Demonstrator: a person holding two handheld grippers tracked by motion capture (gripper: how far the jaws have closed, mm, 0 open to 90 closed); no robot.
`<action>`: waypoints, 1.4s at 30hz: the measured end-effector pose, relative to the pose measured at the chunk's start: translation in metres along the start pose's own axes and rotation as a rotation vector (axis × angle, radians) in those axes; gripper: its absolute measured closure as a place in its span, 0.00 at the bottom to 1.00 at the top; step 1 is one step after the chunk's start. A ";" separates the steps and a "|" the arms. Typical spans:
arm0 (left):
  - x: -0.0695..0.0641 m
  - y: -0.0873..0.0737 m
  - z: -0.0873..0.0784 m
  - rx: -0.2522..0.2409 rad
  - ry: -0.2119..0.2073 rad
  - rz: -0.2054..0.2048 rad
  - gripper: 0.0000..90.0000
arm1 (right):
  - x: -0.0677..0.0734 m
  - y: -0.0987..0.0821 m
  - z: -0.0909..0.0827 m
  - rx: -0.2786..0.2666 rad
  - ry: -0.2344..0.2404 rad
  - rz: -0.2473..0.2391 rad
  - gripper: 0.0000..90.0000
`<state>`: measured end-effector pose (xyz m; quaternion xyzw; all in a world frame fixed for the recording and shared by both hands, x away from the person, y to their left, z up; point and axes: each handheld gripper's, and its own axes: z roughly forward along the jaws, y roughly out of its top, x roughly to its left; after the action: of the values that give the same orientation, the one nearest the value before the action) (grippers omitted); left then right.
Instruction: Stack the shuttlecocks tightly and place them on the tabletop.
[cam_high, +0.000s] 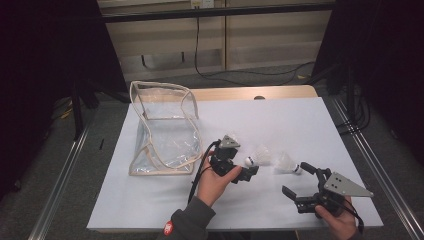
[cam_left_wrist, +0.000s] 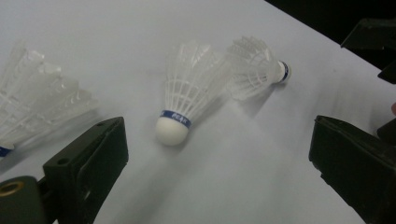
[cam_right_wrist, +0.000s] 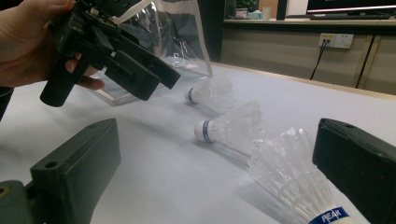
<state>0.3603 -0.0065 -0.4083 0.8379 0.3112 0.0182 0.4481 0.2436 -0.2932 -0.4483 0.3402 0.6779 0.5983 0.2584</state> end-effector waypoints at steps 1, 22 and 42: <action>-0.001 -0.001 -0.001 0.005 0.003 0.007 0.05 | 0.000 0.000 0.000 0.000 -0.001 -0.002 0.00; 0.003 -0.029 -0.021 0.006 -0.059 0.019 0.05 | 0.001 0.000 0.001 0.003 0.004 -0.004 0.00; 0.008 -0.046 -0.036 0.010 -0.098 0.031 0.05 | 0.002 0.000 0.002 0.004 0.006 -0.005 0.01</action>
<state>0.3326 0.0426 -0.4236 0.8447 0.2761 -0.0177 0.4582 0.2435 -0.2907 -0.4484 0.3373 0.6807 0.5972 0.2574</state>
